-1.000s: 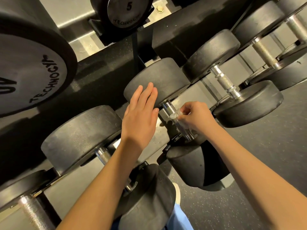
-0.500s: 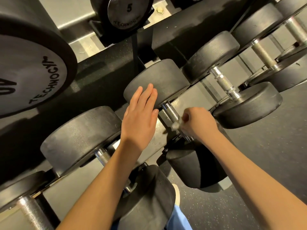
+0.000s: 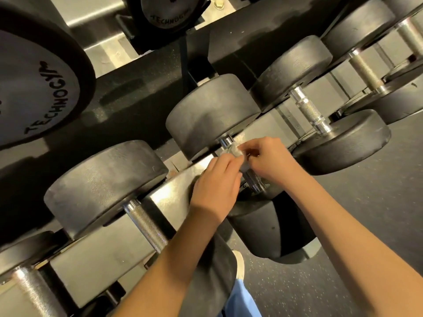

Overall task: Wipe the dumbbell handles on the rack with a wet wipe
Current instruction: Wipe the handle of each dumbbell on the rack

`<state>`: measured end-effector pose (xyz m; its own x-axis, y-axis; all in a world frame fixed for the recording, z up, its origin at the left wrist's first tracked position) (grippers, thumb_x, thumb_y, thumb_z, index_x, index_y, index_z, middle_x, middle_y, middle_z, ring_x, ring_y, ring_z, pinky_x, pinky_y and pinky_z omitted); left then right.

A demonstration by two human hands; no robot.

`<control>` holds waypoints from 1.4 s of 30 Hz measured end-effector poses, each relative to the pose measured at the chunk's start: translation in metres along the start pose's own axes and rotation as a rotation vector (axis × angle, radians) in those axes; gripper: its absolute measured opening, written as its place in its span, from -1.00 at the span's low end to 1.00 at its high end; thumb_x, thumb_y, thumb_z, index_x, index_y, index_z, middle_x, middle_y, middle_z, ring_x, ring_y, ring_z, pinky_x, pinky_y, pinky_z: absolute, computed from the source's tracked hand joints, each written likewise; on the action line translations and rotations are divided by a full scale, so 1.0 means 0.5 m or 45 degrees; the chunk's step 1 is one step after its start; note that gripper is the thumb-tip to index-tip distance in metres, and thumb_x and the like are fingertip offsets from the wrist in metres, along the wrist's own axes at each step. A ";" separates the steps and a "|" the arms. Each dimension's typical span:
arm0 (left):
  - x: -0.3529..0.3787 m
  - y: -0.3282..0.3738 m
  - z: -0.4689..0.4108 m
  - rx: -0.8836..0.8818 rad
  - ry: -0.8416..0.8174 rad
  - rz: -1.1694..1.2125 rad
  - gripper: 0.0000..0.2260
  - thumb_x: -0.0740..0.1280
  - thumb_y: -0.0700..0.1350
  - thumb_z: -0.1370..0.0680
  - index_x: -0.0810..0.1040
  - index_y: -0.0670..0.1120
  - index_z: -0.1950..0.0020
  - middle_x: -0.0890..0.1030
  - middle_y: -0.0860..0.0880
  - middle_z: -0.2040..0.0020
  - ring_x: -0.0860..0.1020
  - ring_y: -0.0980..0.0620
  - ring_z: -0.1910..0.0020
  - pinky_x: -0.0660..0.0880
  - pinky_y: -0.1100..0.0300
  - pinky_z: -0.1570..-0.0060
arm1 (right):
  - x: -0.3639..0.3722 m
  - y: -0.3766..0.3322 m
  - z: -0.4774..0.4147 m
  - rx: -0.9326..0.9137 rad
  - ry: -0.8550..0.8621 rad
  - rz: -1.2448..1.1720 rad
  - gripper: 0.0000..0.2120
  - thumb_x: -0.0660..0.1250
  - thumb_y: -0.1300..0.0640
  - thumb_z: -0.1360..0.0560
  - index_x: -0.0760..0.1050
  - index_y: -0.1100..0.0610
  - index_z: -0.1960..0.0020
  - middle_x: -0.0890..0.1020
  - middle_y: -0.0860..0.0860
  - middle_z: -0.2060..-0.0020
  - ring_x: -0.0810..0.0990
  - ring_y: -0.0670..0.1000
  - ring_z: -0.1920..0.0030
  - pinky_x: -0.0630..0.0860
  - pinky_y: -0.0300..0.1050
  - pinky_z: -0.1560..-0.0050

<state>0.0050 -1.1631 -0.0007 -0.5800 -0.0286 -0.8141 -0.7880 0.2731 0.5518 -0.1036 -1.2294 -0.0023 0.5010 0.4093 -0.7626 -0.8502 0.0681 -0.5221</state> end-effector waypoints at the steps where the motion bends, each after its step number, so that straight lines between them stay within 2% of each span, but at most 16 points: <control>1: 0.013 -0.003 -0.013 -0.049 -0.041 0.035 -0.70 0.23 -0.15 -0.58 0.49 -0.15 -0.30 0.51 -0.09 -0.17 0.50 -0.02 -0.09 0.54 0.15 0.01 | -0.006 -0.002 0.001 0.005 -0.040 0.018 -0.60 0.30 0.36 -0.43 0.58 0.05 -0.19 0.61 -0.03 0.01 0.54 -0.05 0.01 0.48 -0.19 0.05; 3: 0.034 -0.010 -0.032 -0.107 -0.068 0.080 -0.65 0.27 -0.15 -0.59 0.42 -0.13 -0.38 0.43 -0.06 -0.25 0.45 0.01 -0.19 0.51 0.13 -0.13 | -0.015 0.003 0.006 0.018 -0.108 -0.001 -0.57 0.25 0.38 -0.43 0.56 0.07 -0.22 0.61 0.00 0.00 0.56 -0.02 -0.05 0.51 -0.14 -0.06; 6: 0.047 -0.013 -0.048 -0.156 -0.049 0.061 -0.60 0.29 -0.14 -0.59 0.37 -0.14 -0.43 0.40 -0.08 -0.24 0.48 0.02 -0.15 0.53 0.12 -0.13 | -0.018 0.027 0.021 0.033 -0.097 -0.046 -0.53 0.19 0.41 -0.44 0.53 0.08 -0.26 0.63 0.00 -0.08 0.56 -0.02 -0.13 0.47 -0.17 -0.18; 8: 0.048 -0.013 -0.051 -0.164 -0.020 0.025 -0.62 0.32 -0.16 -0.57 0.42 -0.17 -0.38 0.42 -0.12 -0.18 0.51 0.02 -0.06 0.55 0.15 -0.07 | -0.026 0.050 0.038 0.041 0.052 -0.028 -0.57 0.17 0.36 -0.49 0.52 0.06 -0.28 0.61 -0.02 -0.14 0.54 -0.04 -0.16 0.41 -0.24 -0.16; 11: 0.055 -0.016 -0.045 -0.167 0.027 0.001 -0.66 0.36 -0.19 -0.54 0.49 -0.22 -0.30 0.45 -0.16 -0.11 0.50 0.00 0.02 0.57 0.13 0.03 | -0.041 0.077 0.078 0.050 0.314 -0.067 -0.69 0.21 0.18 -0.58 0.51 0.07 -0.30 0.58 -0.01 -0.22 0.52 -0.02 -0.19 0.40 -0.16 -0.18; 16: 0.059 -0.013 -0.037 -0.188 0.147 -0.114 -0.74 0.37 -0.20 -0.51 0.56 -0.21 -0.18 0.50 -0.17 -0.19 0.49 -0.08 -0.15 0.53 0.07 -0.07 | -0.039 0.102 0.109 0.058 0.492 -0.203 -0.71 0.20 0.05 -0.58 0.55 0.07 -0.23 0.61 -0.02 -0.15 0.49 -0.13 -0.04 0.41 -0.19 -0.06; 20: 0.057 -0.014 -0.042 -0.201 0.201 -0.046 -0.82 0.36 -0.27 -0.51 0.60 -0.22 -0.11 0.54 -0.14 -0.12 0.51 -0.05 -0.09 0.52 0.17 -0.06 | -0.043 0.101 0.107 0.069 0.499 -0.218 -0.70 0.20 0.02 -0.59 0.55 0.07 -0.24 0.60 -0.03 -0.16 0.50 -0.10 -0.13 0.38 -0.21 -0.09; 22: 0.058 -0.014 -0.038 -0.225 0.226 -0.018 -0.86 0.35 -0.29 -0.51 0.61 -0.22 -0.05 0.55 -0.13 -0.05 0.51 -0.03 -0.02 0.44 0.26 -0.03 | -0.042 0.101 0.105 0.075 0.487 -0.229 -0.70 0.20 0.01 -0.59 0.54 0.07 -0.25 0.60 -0.03 -0.17 0.50 -0.07 -0.18 0.40 -0.18 -0.13; 26: 0.068 -0.008 -0.027 -0.191 0.179 -0.057 -0.85 0.24 -0.23 -0.51 0.59 -0.21 0.04 0.53 -0.12 0.08 0.50 -0.03 0.11 0.46 0.20 0.11 | -0.038 0.106 0.102 0.074 0.466 -0.247 -0.69 0.19 -0.02 -0.59 0.55 0.05 -0.24 0.60 -0.05 -0.16 0.50 -0.09 -0.16 0.38 -0.20 -0.10; 28: 0.058 -0.013 -0.032 -0.186 0.179 -0.048 -0.87 0.25 -0.24 -0.53 0.59 -0.20 0.03 0.52 -0.12 0.09 0.50 -0.01 0.15 0.46 0.21 0.16 | -0.040 0.105 0.104 0.059 0.471 -0.268 -0.69 0.18 -0.02 -0.59 0.55 0.05 -0.23 0.60 -0.05 -0.16 0.50 -0.09 -0.16 0.40 -0.17 -0.13; 31: 0.038 -0.033 -0.049 -0.382 0.252 0.044 -0.84 0.26 -0.22 -0.59 0.58 -0.14 -0.12 0.51 -0.07 0.02 0.49 0.04 0.06 0.47 0.18 0.07 | -0.039 0.106 0.105 0.035 0.469 -0.274 -0.69 0.18 0.00 -0.59 0.56 0.07 -0.22 0.61 -0.04 -0.14 0.52 -0.07 -0.12 0.43 -0.15 -0.11; 33: 0.031 -0.031 -0.048 -0.493 0.305 0.081 -0.80 0.22 -0.21 -0.61 0.57 -0.12 -0.17 0.50 -0.06 -0.02 0.47 0.06 0.03 0.42 0.23 0.04 | -0.038 0.108 0.104 0.016 0.470 -0.278 -0.68 0.19 -0.01 -0.58 0.56 0.07 -0.23 0.61 -0.02 -0.16 0.53 -0.04 -0.13 0.43 -0.14 -0.11; 36: 0.047 -0.019 -0.031 -0.568 0.280 0.073 -0.83 0.20 -0.27 -0.59 0.58 -0.18 -0.05 0.49 -0.11 0.02 0.45 0.01 0.11 0.37 0.23 0.14 | -0.033 0.105 0.100 -0.050 0.445 -0.220 -0.65 0.18 -0.03 -0.59 0.52 0.08 -0.29 0.56 0.00 -0.25 0.47 -0.04 -0.25 0.35 -0.16 -0.22; 38: 0.059 -0.019 -0.014 -0.607 0.252 0.074 -0.85 0.21 -0.29 -0.58 0.57 -0.21 0.03 0.48 -0.08 0.07 0.41 0.06 0.18 0.30 0.31 0.19 | -0.025 0.099 0.103 -0.138 0.395 -0.107 -0.58 0.13 -0.10 -0.58 0.49 0.08 -0.32 0.52 0.02 -0.31 0.42 -0.02 -0.31 0.29 -0.15 -0.29; 40: 0.058 -0.022 -0.008 -0.650 0.277 0.137 -0.86 0.23 -0.30 -0.57 0.58 -0.21 0.05 0.48 -0.05 0.08 0.39 0.11 0.17 0.23 0.38 0.19 | -0.016 0.100 0.112 -0.212 0.345 0.014 -0.43 -0.01 -0.22 -0.52 0.46 0.05 -0.35 0.45 0.01 -0.37 0.36 0.00 -0.38 0.24 -0.06 -0.37; 42: 0.047 -0.029 -0.010 -0.711 0.363 0.176 -0.87 0.24 -0.29 -0.56 0.59 -0.21 0.03 0.49 -0.03 0.09 0.38 0.13 0.15 0.24 0.43 0.19 | -0.011 0.107 0.122 -0.260 0.328 0.053 -0.39 -0.06 -0.24 -0.51 0.43 0.04 -0.38 0.39 0.00 -0.42 0.30 0.01 -0.42 0.19 -0.02 -0.42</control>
<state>0.0017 -1.1727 -0.0272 -0.6554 -0.3042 -0.6913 -0.6466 -0.2470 0.7217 -0.1615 -1.1726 -0.0027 0.5131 0.1625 -0.8428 -0.8338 -0.1387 -0.5343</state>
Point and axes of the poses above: each hand's wrist, its own z-axis away from the middle knuckle, its own x-axis out of the palm, y = z × x, the point moved 7 cm from there along -z, towards the middle knuckle
